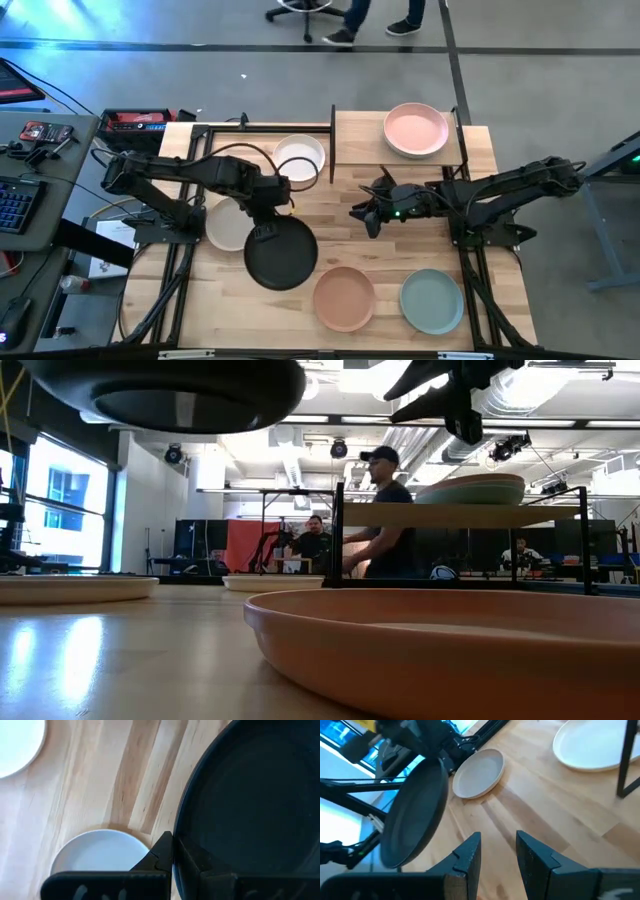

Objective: Place and stack plates onto a shelf
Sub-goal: Stack the black plate on top of the light pink on the shelf

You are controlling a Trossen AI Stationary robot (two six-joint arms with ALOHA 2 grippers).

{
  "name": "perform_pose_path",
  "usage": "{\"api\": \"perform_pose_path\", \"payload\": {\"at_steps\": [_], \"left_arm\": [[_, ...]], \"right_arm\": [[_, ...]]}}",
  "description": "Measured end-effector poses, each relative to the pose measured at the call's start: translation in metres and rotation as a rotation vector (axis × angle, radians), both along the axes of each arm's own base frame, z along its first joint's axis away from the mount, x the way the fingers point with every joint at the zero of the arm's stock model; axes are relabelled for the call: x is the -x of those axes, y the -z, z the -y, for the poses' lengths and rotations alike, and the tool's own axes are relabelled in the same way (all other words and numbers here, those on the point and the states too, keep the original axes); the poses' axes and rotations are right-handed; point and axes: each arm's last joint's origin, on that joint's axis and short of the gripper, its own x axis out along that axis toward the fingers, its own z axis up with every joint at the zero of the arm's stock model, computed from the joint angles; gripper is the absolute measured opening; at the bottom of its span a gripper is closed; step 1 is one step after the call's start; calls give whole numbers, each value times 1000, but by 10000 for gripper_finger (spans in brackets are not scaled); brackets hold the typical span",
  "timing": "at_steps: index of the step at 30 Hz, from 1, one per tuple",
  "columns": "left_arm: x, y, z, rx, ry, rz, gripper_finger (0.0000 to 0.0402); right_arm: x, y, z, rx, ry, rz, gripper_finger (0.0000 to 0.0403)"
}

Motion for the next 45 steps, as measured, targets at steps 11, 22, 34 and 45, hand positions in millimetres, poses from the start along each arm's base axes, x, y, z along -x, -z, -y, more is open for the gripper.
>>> {"api": "perform_pose_path", "payload": {"at_steps": [11, 22, 34, 45], "left_arm": [[2, -14, 0, 41, -136, 7, 0], [1, -14, 1, 115, -295, -1, 0], [1, -14, 1, 121, -352, -2, 0], [1, -14, -7, 79, -364, 10, 0]], "right_arm": [[-2, 0, 19, 100, -82, -18, 104], [-4, -2, 29, -29, -60, 12, 104], [-11, -31, 30, 117, -189, 171, 104], [-5, -81, 31, 193, -177, 88, 104]]}}
